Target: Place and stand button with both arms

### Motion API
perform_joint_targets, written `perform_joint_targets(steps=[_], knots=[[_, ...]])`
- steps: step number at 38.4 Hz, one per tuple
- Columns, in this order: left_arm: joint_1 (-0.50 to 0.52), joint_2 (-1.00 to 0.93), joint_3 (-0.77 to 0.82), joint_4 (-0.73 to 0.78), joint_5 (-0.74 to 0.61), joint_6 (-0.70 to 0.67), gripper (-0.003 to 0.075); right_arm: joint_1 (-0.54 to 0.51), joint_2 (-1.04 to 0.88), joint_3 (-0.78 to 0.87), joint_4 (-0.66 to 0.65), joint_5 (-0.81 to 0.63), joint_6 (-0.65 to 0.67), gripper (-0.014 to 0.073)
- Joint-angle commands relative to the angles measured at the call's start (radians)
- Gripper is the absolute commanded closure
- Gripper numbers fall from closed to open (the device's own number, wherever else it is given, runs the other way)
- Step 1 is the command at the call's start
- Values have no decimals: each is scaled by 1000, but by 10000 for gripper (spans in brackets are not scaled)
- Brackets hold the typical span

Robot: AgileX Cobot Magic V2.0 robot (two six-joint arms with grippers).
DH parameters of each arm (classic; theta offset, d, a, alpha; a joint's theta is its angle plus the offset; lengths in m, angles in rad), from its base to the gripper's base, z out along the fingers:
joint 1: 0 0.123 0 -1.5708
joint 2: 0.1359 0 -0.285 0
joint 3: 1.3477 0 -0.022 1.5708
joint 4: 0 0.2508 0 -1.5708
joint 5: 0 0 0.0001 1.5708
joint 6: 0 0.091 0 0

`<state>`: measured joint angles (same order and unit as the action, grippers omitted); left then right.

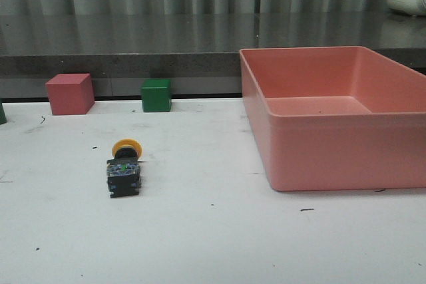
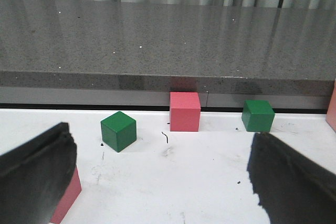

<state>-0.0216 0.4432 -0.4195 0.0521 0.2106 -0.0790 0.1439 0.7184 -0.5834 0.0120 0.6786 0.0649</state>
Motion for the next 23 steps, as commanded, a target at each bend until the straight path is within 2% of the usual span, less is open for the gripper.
perform_joint_targets(steps=[1, 13, 23], knots=[[2, 11, -37, -1, -81, -9, 82, -3, -150, 55, -12, -161, -11, 662], [2, 11, -37, -1, -81, -9, 82, -3, -466, 140, -12, -240, -11, 662], [2, 11, -37, -23, -82, -9, 82, -3, -518, 140, -12, -215, -11, 662]])
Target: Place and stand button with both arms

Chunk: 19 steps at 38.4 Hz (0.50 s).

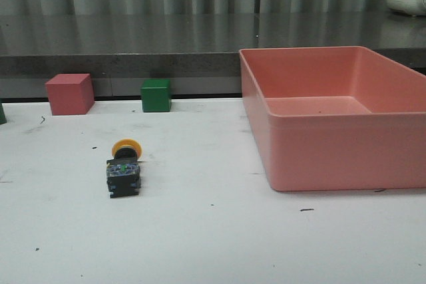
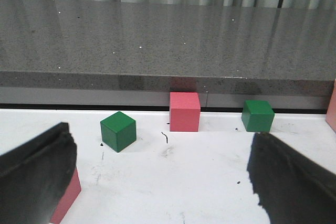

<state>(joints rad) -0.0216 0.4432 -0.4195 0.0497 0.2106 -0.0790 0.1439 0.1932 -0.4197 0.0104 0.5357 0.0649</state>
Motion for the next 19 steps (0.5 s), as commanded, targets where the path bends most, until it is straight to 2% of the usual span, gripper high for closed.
perform_joint_targets(steps=[1, 10, 19], knots=[[2, 11, -37, -34, -82, -9, 82, -3, 7, -24, -10, -72, -11, 662], [-16, 146, -99, -94, -61, -9, 82, -3, 7, -24, -10, -72, -11, 662], [-152, 392, -273, -156, 124, -9, 82, -3, 7, -24, -10, -72, -11, 662]])
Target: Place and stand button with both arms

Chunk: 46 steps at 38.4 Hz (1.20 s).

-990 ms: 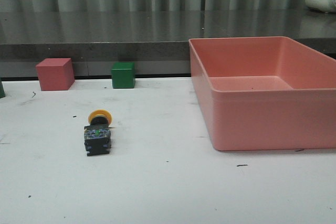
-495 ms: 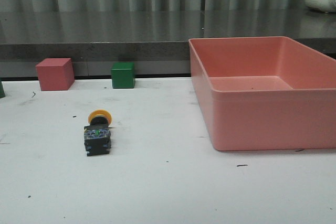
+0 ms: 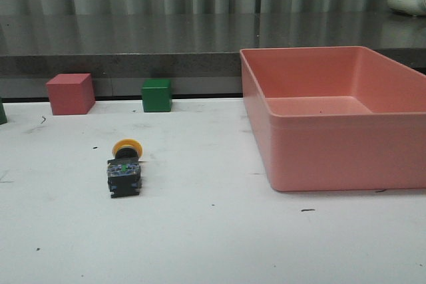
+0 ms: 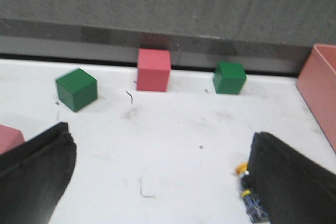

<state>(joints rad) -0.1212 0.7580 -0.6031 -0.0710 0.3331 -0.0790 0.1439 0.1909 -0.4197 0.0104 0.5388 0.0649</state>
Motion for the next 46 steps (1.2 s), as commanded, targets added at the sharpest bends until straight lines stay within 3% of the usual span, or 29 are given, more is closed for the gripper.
perform_joint_targets(steps=[1, 9, 17, 25, 46], knots=[[-70, 101, -107, -43, 21, -9, 82, -3, 9, -24, -10, -75, -11, 662], [-227, 393, -297, -59, 238, -9, 82, -3, 9, -24, -10, -75, -11, 662], [-303, 673, -511, -97, 462, -9, 82, -3, 9, -24, -10, -75, -11, 662], [-307, 890, -693, -131, 617, -73, 82, -3, 9, -24, -10, -75, -11, 662], [-296, 1279, -1026, -131, 804, -213, 82, -3, 9, -24, -10, -75, -11, 662]])
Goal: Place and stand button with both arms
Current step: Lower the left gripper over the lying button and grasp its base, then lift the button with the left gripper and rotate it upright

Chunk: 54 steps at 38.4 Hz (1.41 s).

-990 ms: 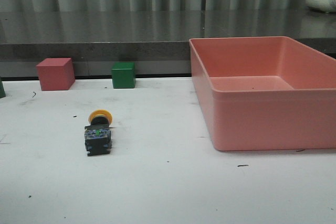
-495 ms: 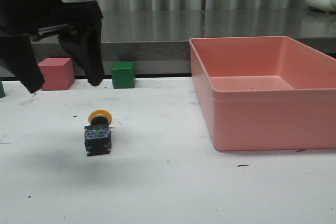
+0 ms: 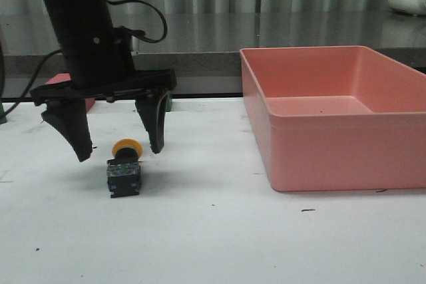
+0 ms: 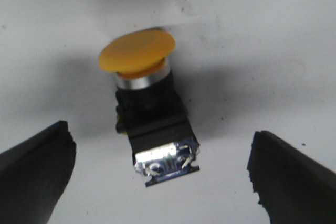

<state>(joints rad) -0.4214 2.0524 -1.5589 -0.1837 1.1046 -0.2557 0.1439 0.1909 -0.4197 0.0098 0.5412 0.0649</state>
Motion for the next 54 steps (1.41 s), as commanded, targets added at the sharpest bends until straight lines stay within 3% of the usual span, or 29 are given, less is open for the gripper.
perform_joint_targets(steps=[1, 13, 16, 27, 34, 44, 54], knots=[[4, 0, -82, -18, 41, -39, 82, -3, 9, -24, -10, -78, -11, 662], [4, 100, -200, -10, 127, -49, 92, -3, 9, -24, -10, -78, -11, 662], [4, 100, -204, -10, 125, -49, 138, -3, 9, -24, -10, -78, -11, 662], [4, 100, -208, 25, 125, -49, 439, -3, 9, -24, -10, -78, -11, 662], [4, 100, -238, 58, 132, -49, 556, -3, 9, -24, -10, -78, -11, 662], [-10, 79, -296, 85, 118, -16, 584, -3, 9, -24, -10, -78, -11, 662], [-98, -44, -288, 329, -74, -22, 584, -3, 9, -24, -10, -78, -11, 662]])
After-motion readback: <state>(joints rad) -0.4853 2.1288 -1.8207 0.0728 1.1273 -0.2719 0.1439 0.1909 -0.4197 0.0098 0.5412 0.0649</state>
